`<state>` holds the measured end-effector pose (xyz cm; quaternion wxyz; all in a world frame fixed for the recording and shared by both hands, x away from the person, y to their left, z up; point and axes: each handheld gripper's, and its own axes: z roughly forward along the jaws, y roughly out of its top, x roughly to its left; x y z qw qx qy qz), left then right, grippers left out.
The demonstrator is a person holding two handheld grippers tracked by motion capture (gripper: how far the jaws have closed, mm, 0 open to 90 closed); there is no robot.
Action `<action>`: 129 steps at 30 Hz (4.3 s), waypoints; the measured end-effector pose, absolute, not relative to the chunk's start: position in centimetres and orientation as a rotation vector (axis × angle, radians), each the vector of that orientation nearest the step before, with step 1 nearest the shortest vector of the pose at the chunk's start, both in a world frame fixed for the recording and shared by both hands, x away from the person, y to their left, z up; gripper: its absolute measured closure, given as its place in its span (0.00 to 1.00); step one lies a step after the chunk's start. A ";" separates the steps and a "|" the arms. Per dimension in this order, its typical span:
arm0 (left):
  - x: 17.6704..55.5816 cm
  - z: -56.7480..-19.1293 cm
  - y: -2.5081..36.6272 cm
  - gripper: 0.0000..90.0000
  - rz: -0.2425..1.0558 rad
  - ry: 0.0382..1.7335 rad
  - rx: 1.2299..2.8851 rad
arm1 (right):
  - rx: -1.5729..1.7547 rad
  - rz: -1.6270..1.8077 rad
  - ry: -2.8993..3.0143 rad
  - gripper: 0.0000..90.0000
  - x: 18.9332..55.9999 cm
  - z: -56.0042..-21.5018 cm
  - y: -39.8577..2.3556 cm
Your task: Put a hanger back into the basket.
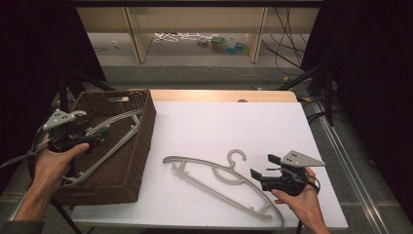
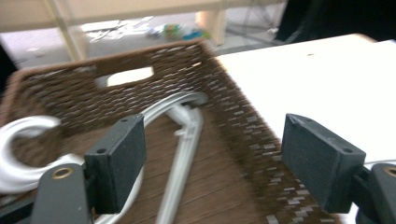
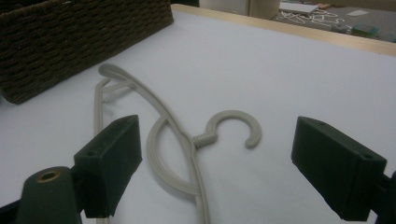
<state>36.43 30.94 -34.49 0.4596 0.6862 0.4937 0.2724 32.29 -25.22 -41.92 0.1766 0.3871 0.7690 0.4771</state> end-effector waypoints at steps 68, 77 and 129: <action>31.5 -42.3 17.6 0.19 0.498 0.807 1.682 | 1.037 1.445 2.167 0.19 31.8 -42.6 -24.7; 31.0 -43.0 17.3 0.19 0.492 0.800 1.695 | 1.061 1.375 2.265 0.19 31.7 -43.4 -24.3; 30.7 -43.3 17.3 0.19 0.470 0.812 1.710 | 0.989 0.565 2.773 0.79 36.5 -46.3 -20.5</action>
